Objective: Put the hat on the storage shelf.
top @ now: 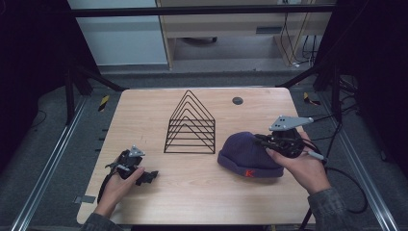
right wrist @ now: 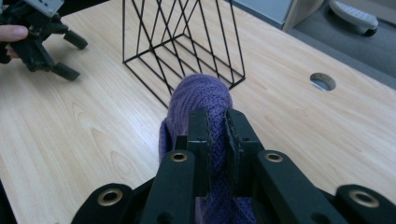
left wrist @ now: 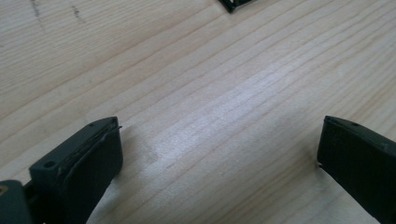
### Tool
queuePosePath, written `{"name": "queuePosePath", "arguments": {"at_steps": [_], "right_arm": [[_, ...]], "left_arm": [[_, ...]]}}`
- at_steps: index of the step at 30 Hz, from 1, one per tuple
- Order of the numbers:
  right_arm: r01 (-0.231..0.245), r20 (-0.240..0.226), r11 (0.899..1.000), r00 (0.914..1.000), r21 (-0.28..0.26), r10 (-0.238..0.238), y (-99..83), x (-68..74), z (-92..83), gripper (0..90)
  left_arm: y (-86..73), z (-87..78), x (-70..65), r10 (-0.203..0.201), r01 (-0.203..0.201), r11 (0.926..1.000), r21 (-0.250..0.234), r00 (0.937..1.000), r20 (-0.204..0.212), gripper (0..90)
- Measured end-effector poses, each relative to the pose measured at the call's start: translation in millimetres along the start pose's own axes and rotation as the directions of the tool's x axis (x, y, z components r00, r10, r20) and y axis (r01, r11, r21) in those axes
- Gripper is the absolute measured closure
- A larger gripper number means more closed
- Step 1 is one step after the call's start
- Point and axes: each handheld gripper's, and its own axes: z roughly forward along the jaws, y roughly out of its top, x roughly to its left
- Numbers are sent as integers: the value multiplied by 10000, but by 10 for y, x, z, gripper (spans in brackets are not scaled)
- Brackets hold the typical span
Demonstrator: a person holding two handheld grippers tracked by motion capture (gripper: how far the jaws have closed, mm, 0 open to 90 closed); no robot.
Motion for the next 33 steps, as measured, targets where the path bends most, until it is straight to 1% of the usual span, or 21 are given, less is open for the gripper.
{"name": "queuePosePath", "arguments": {"at_steps": [1, 3, 4, 6, 8, 10, 12, 14, 16, 18, 19, 20, 22, 23, 24, 27, 28, 30, 31, 32, 33], "right_arm": [[-56, 33, 9999, 10000, -110, 56, 30, -31, -25, 818], [-132, 53, 9997, 9999, -226, 133, 57, -62, -48, 818], [-158, 57, 9995, 9999, -265, 159, 72, -75, -60, 818], [-159, 54, 9994, 9999, -295, 161, 90, -84, -74, 818], [-73, 69, 9993, 9999, -378, 76, 138, -105, -105, 818], [-87, 94, 9984, 9999, -567, 93, 209, -129, -146, 819], [-43, 164, 9976, 9999, -687, 54, 288, -148, -181, 819], [0, 193, 9967, 9998, -811, 16, 367, -159, -205, 820], [130, 242, 9955, 9996, -935, -108, 467, -163, -233, 820], [240, 265, 9937, 9994, -1093, -212, 563, -160, -261, 820], [299, 256, 9926, 9993, -1174, -271, 608, -157, -272, 820], [409, 275, 9909, 9989, -1283, -377, 696, -159, -293, 820], [463, 305, 9891, 9986, -1399, -424, 784, -172, -312, 820], [436, 291, 9887, 9988, -1435, -398, 826, -182, -316, 820], [436, 291, 9887, 9988, -1435, -398, 826, -182, -316, 820], [505, 276, 9861, 9985, -1581, -467, 951, -211, -313, 820], [482, 232, 9842, 9987, -1703, -449, 1016, -221, -316, 820], [437, 165, 9819, 9990, -1844, -413, 1090, -225, -324, 820], [479, 160, 9811, 9988, -1876, -457, 1125, -226, -328, 820], [499, 165, 9802, 9987, -1916, -476, 1160, -224, -330, 820], [525, 183, 9795, 9986, -1947, -499, 1192, -219, -333, 820]], "left_arm": [[13, -22, -3, -41, 42, 9999, -101, 9999, 149, 41], [35, -68, -18, -3, 6, 9997, -260, 9999, 113, 36], [35, -68, -18, -3, 6, 9997, -260, 9999, 113, 40], [82, -150, -66, 30, -22, 9983, -579, 9999, 138, 41], [160, -249, -126, 361, -340, 9954, -891, 9991, 217, 41], [276, -379, -167, 692, -665, 9901, -1236, 9974, 184, 41], [386, -503, -184, 728, -680, 9831, -1699, 9971, 222, 41], [486, -615, -187, 779, -700, 9764, -2042, 9965, 311, 42], [624, -758, -200, 924, -822, 9678, -2380, 9952, 317, 43], [733, -857, -217, 1038, -924, 9605, -2624, 9941, 301, 44], [810, -914, -231, 1116, -963, 9571, -2734, 9929, 409, 44], [922, -981, -249, 1297, -1102, 9522, -2848, 9903, 506, 43], [1050, -1043, -266, 1543, -1339, 9467, -2929, 9869, 474, 43], [1050, -1043, -266, 1543, -1339, 9467, -2929, 9869, 474, 43], [1112, -1067, -273, 1632, -1407, 9436, -2996, 9853, 512, 43], [1281, -1120, -284, 1740, -1423, 9360, -3220, 9821, 716, 43], [1378, -1144, -291, 1795, -1437, 9317, -3335, 9806, 791, 43], [1454, -1164, -295, 1876, -1464, 9271, -3451, 9782, 892, 44], [1484, -1175, -291, 1773, -1240, 9252, -3587, 9769, 1194, 47], [1507, -1189, -285, 1608, -895, 9216, -3777, 9736, 1617, 49], [1529, -1199, -284, 1481, -614, 9162, -3959, 9701, 1923, 51]]}}
